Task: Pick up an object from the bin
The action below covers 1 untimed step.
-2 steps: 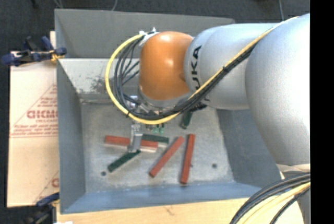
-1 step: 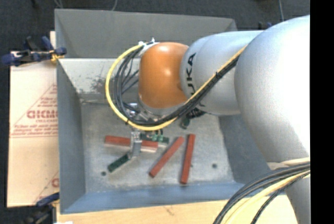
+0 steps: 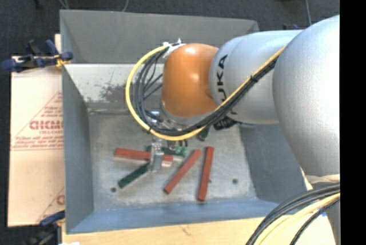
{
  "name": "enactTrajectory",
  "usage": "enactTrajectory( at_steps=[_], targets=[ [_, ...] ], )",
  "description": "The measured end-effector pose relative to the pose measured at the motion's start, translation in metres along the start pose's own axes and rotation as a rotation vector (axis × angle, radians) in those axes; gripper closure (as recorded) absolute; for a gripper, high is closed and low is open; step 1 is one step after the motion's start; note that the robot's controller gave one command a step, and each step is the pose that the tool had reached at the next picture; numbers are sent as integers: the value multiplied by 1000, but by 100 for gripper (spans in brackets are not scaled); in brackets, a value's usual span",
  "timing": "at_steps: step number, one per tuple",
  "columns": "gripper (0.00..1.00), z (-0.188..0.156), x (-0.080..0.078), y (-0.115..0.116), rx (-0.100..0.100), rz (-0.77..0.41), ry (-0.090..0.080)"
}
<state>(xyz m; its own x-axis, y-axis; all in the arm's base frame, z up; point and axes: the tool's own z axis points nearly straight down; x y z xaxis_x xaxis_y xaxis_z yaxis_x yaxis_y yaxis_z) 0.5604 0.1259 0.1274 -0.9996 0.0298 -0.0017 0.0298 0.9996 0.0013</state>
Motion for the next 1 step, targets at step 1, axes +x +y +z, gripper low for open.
enactTrajectory(
  at_steps=[1],
  targets=[
    [0, 41, -7, -10, 1, -61, -4]
  ],
)
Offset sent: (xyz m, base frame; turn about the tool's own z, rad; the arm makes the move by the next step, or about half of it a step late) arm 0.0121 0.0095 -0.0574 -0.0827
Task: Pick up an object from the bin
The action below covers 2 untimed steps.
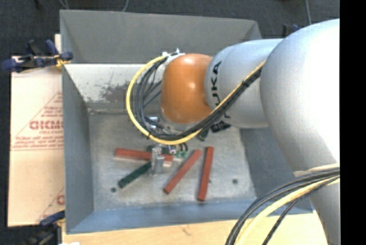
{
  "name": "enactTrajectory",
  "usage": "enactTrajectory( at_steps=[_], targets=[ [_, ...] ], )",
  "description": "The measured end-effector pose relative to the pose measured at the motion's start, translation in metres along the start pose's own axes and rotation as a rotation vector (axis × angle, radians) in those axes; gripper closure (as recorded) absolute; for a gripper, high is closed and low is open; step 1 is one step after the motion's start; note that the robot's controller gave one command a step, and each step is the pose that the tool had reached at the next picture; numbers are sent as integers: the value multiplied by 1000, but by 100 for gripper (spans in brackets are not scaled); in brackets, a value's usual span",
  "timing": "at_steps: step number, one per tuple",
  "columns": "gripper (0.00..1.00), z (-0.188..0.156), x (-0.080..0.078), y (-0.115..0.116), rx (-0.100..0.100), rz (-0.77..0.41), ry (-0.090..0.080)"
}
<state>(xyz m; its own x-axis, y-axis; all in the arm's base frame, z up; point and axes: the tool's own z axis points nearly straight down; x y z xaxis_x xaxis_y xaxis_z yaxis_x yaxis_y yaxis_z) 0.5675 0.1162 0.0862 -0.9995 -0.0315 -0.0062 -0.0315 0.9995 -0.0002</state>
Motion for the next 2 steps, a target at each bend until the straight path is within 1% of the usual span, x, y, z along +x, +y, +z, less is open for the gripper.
enactTrajectory(
  at_steps=[1, 2],
  targets=[
    [100, 12, -9, 18, -1, -20, -1],
    [100, 12, -9, 18, -2, -20, -1]
  ],
)
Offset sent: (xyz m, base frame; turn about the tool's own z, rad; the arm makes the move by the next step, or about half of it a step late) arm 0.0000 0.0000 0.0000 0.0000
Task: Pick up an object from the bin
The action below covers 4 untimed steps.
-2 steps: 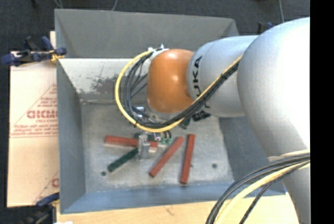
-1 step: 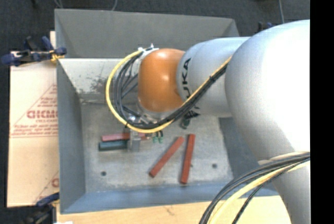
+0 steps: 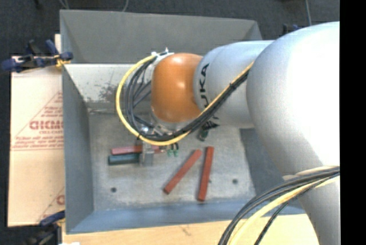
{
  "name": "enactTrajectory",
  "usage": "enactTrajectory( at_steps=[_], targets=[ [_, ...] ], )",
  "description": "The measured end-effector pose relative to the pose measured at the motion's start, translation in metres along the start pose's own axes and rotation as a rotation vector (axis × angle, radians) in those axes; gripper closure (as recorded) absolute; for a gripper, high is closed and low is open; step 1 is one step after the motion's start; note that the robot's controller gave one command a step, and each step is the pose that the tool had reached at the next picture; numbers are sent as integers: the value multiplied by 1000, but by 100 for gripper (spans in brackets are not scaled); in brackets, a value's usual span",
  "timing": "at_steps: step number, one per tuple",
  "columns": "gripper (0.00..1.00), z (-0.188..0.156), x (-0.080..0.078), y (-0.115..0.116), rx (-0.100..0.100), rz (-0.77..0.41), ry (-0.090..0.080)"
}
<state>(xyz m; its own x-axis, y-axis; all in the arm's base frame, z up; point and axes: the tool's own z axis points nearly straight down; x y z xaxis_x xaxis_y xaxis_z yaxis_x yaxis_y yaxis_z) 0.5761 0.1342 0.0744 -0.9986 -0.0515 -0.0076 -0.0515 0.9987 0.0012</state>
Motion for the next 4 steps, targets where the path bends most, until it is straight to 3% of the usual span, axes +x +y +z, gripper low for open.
enactTrajectory(
  at_steps=[4],
  targets=[
    [100, -30, 1, 0, 0, 1, 7]
  ],
)
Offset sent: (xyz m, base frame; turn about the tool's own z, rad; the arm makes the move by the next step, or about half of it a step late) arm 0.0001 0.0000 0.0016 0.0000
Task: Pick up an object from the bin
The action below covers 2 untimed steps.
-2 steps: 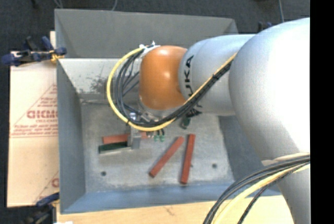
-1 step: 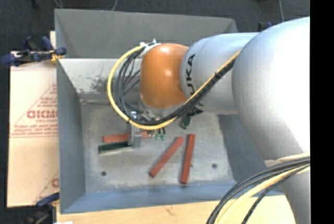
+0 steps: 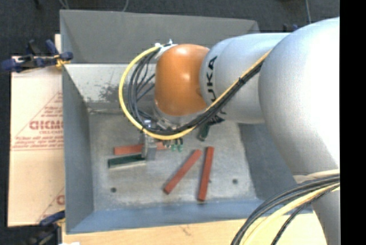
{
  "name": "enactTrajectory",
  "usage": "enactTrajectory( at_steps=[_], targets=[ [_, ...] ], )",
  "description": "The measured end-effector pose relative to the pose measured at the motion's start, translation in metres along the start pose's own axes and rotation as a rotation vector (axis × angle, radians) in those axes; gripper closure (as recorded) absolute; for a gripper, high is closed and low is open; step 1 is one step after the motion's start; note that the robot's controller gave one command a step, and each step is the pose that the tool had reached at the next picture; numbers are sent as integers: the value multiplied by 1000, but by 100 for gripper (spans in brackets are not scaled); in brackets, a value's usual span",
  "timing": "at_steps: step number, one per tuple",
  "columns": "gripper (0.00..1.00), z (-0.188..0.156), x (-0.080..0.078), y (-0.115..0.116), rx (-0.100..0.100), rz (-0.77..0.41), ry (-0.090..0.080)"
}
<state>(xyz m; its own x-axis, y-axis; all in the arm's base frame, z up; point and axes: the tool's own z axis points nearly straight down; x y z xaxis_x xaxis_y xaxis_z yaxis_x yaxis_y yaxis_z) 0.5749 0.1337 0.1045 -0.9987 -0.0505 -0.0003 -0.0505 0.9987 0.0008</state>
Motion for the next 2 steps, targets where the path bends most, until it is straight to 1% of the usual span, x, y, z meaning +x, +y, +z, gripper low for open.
enactTrajectory(
  at_steps=[1, 2],
  targets=[
    [100, -11, -1, 0, -1, 0, -3],
    [100, -20, 0, 0, 0, 0, 1]
  ],
)
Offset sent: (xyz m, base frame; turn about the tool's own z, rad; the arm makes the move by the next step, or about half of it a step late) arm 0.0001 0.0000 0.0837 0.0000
